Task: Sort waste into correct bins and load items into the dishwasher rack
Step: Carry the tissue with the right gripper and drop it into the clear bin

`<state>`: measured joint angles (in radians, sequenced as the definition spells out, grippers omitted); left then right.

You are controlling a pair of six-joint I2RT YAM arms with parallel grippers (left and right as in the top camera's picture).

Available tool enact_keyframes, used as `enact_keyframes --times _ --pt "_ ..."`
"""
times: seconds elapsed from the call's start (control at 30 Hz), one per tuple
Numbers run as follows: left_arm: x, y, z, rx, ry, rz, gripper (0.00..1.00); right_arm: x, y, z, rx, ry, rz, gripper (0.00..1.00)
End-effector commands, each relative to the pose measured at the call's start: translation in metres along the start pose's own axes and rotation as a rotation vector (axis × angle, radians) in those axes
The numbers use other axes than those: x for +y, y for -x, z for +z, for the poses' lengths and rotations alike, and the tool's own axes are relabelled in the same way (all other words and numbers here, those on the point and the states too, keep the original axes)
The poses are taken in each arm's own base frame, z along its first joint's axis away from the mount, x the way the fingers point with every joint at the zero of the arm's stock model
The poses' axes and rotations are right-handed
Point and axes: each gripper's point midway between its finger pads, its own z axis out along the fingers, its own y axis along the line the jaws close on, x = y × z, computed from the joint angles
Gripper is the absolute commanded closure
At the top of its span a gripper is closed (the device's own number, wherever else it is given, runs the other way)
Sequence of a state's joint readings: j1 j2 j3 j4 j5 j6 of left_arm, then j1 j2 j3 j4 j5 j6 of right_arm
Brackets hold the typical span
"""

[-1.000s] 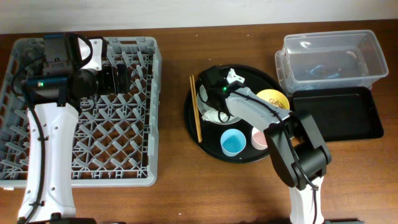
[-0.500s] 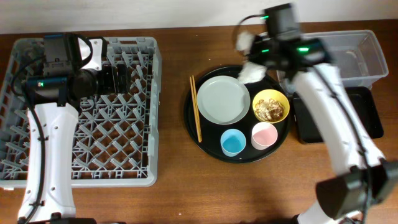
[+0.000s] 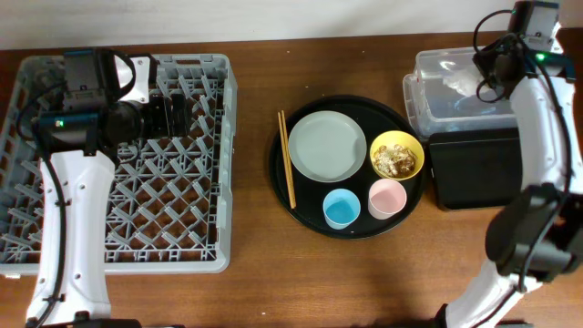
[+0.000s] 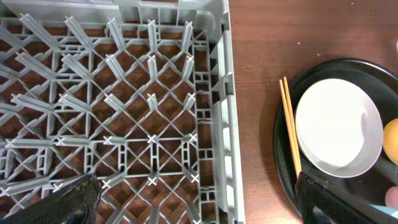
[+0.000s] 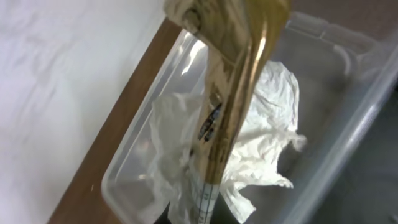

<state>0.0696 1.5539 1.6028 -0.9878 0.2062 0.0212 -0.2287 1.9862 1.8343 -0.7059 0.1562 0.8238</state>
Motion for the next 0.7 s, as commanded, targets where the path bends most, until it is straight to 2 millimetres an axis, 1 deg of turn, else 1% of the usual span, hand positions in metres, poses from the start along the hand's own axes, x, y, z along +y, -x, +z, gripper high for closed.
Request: enact_keyframes --times 0.0,0.03,0.07,0.1,0.13,0.17,0.2,0.27,0.33,0.37,0.43,0.47,0.5,0.53,0.57,0.63,0.67 --pt "-0.002 0.006 -0.007 -0.022 -0.003 -0.002 0.01 -0.002 0.001 0.029 -0.033 -0.020 0.058 0.96" --pt "-0.002 0.006 -0.007 -0.022 -0.003 -0.002 0.01 -0.002 0.001 0.036 -0.038 -0.019 0.059 0.94" --pt "-0.002 0.006 -0.007 -0.022 -0.003 -0.002 0.01 -0.002 0.000 0.040 -0.039 -0.018 0.060 0.89" --pt "-0.002 0.006 -0.007 -0.022 -0.003 -0.002 0.01 0.000 0.002 0.041 -0.045 -0.011 0.054 0.57" --pt "-0.002 0.006 -0.007 -0.022 -0.003 -0.002 0.01 0.002 0.004 0.041 -0.053 -0.002 0.044 0.44" --pt "-0.002 0.006 -0.007 -0.022 -0.003 -0.002 0.01 0.004 0.006 0.039 -0.062 0.008 0.026 0.36" --pt "-0.002 0.006 -0.007 -0.022 -0.003 -0.002 0.01 0.007 0.009 0.036 -0.071 0.017 -0.006 0.32" --pt "-0.002 0.006 -0.007 -0.022 -0.003 -0.002 0.00 0.011 0.014 0.029 -0.085 0.030 -0.041 0.26" --pt "-0.002 0.006 -0.007 -0.022 -0.003 -0.002 0.01 0.015 0.019 0.019 -0.098 0.046 -0.077 0.24" --pt "-0.002 0.006 -0.007 -0.022 -0.003 -0.002 0.01 0.018 0.024 0.010 -0.110 0.060 -0.111 0.24" --pt "-0.002 0.006 -0.007 -0.022 -0.003 -0.003 0.01 0.035 0.025 -0.014 -0.102 0.142 -0.250 0.23" --pt "-0.002 0.006 -0.007 -0.022 -0.003 -0.002 0.01 0.047 0.019 -0.031 -0.073 0.211 -0.352 0.23" --pt "-0.002 0.006 -0.007 -0.022 -0.003 -0.002 0.01 0.056 0.008 -0.052 -0.028 0.285 -0.450 0.23" --pt "-0.002 0.006 -0.007 -0.022 -0.003 -0.002 0.01 0.061 -0.008 -0.075 0.030 0.351 -0.524 0.23" --pt "-0.002 0.006 -0.007 -0.022 -0.003 -0.002 0.01 0.061 -0.026 -0.099 0.098 0.397 -0.572 0.24" --pt "-0.002 0.006 -0.007 -0.022 -0.003 -0.002 0.00 0.055 -0.049 -0.127 0.175 0.399 -0.597 0.24" --pt "-0.002 0.006 -0.007 -0.022 -0.003 -0.002 0.01 0.053 -0.060 -0.137 0.203 0.398 -0.633 0.25"
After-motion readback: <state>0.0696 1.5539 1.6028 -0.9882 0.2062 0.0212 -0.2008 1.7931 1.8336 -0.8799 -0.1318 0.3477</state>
